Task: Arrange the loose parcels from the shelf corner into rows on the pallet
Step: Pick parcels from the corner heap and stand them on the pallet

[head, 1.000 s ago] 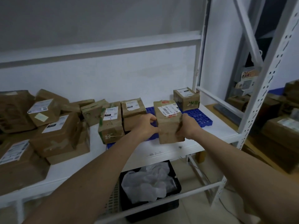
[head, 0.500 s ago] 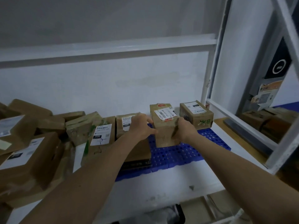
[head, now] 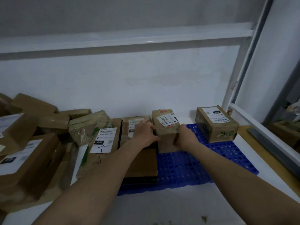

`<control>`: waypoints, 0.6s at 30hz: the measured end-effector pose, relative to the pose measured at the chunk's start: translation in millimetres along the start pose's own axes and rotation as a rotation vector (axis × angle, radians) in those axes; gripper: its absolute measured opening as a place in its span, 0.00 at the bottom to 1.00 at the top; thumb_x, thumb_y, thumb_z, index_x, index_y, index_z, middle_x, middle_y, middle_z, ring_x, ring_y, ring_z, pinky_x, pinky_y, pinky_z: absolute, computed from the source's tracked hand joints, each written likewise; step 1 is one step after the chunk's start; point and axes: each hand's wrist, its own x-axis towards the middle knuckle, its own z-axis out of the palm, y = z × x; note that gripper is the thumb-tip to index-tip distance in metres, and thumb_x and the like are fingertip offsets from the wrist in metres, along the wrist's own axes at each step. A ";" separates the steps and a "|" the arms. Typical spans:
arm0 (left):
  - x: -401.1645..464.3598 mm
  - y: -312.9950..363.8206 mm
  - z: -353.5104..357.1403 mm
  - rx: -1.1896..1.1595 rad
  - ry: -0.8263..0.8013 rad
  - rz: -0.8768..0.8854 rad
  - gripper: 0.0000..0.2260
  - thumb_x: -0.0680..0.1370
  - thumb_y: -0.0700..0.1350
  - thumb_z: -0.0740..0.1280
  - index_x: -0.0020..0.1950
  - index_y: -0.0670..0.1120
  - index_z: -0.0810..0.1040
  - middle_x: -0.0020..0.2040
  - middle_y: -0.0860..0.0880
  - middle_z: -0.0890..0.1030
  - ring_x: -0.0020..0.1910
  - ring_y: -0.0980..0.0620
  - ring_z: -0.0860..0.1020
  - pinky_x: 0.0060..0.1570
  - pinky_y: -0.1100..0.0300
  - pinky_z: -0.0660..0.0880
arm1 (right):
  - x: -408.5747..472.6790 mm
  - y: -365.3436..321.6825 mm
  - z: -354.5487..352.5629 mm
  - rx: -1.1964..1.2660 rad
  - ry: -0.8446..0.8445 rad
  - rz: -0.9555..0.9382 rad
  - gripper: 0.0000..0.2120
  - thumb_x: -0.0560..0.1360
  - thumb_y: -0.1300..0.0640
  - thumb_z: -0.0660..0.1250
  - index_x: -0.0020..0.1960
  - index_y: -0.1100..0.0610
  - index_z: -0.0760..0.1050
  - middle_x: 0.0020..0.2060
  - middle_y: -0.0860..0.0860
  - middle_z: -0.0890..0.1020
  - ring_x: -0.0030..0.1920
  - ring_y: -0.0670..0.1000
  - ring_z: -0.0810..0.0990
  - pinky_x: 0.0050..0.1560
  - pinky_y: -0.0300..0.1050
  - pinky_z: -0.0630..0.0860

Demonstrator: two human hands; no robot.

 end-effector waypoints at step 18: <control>-1.0 13.6 21.6 0.316 -0.224 -0.007 0.32 0.72 0.50 0.73 0.74 0.53 0.64 0.71 0.50 0.65 0.69 0.44 0.63 0.64 0.44 0.67 | 10.3 10.5 8.3 -0.152 -0.232 -0.084 0.21 0.80 0.63 0.57 0.69 0.68 0.55 0.59 0.62 0.75 0.56 0.59 0.78 0.48 0.48 0.74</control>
